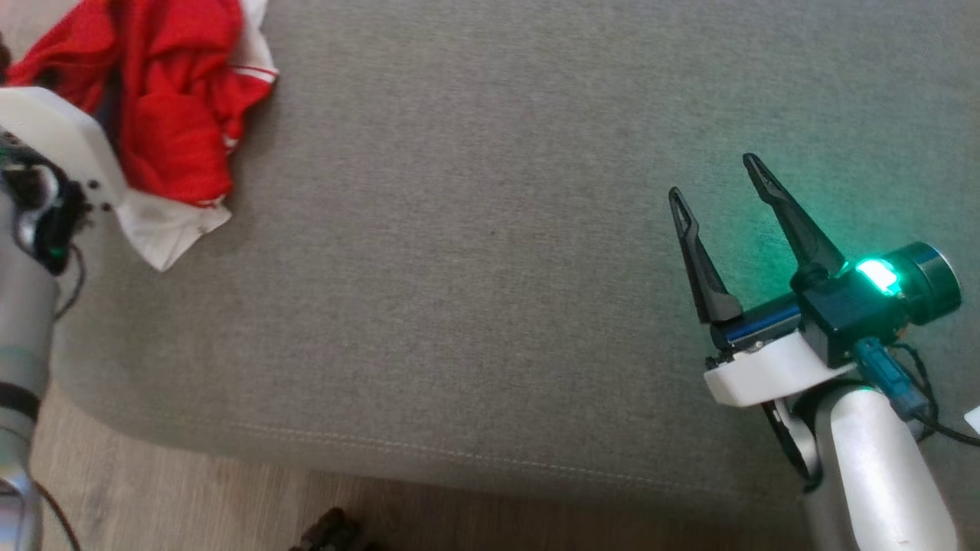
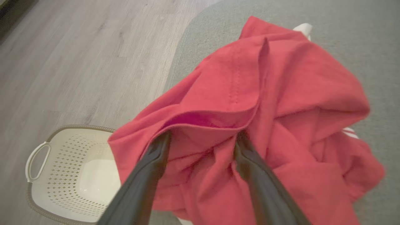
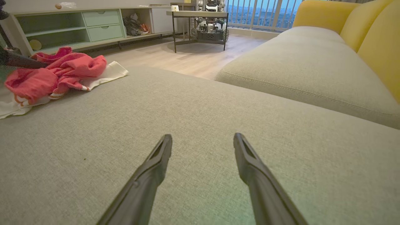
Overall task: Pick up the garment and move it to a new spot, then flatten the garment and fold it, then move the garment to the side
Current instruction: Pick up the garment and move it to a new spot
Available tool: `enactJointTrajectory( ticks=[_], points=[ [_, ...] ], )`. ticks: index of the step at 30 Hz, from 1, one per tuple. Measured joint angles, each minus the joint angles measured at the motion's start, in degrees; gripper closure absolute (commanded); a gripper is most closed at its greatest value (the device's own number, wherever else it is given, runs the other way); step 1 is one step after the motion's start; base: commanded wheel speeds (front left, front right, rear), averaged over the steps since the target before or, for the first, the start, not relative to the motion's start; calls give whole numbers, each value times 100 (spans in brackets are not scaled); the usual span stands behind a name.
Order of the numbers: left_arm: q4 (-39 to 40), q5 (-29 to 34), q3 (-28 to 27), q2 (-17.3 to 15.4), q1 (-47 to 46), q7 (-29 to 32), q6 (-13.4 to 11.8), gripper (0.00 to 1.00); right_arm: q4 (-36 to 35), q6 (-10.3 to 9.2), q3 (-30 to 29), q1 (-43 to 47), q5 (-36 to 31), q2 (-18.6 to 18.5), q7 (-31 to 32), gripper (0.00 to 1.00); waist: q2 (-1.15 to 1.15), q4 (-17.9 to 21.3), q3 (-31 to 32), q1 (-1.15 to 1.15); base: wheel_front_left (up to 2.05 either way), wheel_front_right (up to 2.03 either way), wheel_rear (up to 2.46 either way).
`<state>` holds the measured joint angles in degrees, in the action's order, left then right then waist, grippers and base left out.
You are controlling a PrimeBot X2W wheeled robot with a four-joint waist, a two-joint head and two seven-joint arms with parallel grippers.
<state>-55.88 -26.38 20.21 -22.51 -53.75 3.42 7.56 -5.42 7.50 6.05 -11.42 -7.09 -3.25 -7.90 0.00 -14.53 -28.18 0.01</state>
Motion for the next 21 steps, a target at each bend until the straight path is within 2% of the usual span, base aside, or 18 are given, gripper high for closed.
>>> enactJointTrajectory(
  ticks=[7, 8, 9, 14, 18, 21],
  points=[
    [-756, 185, 240, -89, -414, -202, 0, 1, 25, 1, 27, -7, 0, -2, -16, 0, 0, 171, -149, 0, 0, 0, 0],
    [-825, 176, 280, -86, -439, -196, 0, 84, 36, 0, 27, -12, -1, -2, -16, 0, 0, 185, -158, 0, 0, 0, 0],
    [-873, 141, 312, -78, -453, -191, 0, 100, 46, 1, 27, -20, -8, -2, -16, 0, 0, 197, -160, 0, 0, 0, 0],
    [-957, -33, 398, -42, -467, -457, 0, 100, 186, 0, 14, -93, -8, -2, -70, 0, 0, 215, -58, -1, 0, 0, 0],
    [-1013, -457, 111, -48, -584, -1125, -1, 100, 385, 0, 19, -89, -7, -2, -188, 0, 0, 226, 138, -1, 0, 0, 0],
    [-912, -444, 129, -120, -649, -1566, 0, 100, 501, 1, 31, -87, 32, -2, -280, 0, 0, 243, 352, -1, 0, 0, 0]
  ],
)
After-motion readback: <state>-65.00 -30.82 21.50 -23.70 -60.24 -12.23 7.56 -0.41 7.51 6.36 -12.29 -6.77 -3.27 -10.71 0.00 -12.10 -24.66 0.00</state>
